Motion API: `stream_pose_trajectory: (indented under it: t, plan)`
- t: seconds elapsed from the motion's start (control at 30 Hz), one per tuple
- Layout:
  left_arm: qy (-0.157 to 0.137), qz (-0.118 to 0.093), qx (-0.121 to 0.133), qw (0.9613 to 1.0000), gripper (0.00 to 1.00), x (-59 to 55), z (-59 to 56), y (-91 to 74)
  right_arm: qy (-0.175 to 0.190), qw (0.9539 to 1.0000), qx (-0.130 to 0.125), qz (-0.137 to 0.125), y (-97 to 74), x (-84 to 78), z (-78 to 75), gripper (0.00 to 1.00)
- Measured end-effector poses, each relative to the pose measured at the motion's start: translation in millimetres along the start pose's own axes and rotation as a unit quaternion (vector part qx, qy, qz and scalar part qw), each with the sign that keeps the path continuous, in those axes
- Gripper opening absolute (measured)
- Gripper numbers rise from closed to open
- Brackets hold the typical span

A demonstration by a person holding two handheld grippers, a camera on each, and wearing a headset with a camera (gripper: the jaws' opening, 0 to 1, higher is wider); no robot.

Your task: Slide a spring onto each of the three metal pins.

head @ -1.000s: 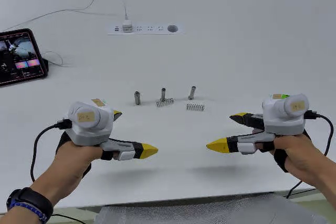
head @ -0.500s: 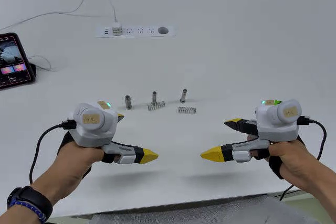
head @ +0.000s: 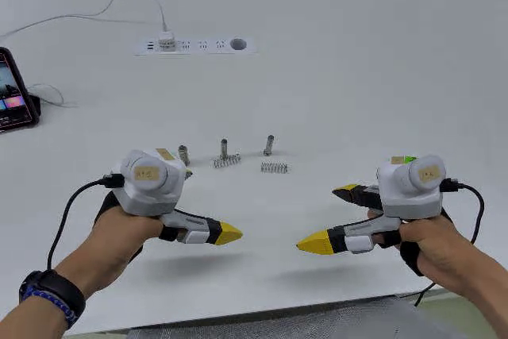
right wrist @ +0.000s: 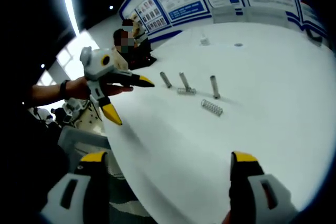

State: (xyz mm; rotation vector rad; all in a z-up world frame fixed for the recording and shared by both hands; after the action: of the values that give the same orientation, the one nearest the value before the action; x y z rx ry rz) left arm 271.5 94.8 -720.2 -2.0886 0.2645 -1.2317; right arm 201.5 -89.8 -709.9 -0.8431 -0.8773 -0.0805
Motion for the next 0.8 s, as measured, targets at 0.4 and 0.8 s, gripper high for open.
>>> stream_pose_trajectory:
  t: [0.4,0.8]
  plan:
    - [0.014,0.010,-0.004,0.9998,0.94,4.7,3.7,12.8,-0.005,0.9999,0.011,0.009,2.0,-0.7,0.6,0.99]
    - [0.026,0.020,-0.022,0.9992,0.99,8.8,1.2,26.4,-0.002,0.9999,0.012,0.009,1.7,-3.4,0.2,0.99]
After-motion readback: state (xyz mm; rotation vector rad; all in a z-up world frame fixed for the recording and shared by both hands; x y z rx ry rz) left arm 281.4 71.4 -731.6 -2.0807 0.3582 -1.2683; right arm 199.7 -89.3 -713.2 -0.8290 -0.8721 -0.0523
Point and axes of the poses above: the centre of the closed fingertips' face, and the gripper's own axes: y roughly forward along the fingers, z roughly to its left, x roughly out of its top, the point moved 4 cm from there along -y, roughly backward along the fingers, and after that the axes turned 6 degrees about -y, right-handed, at the moved point
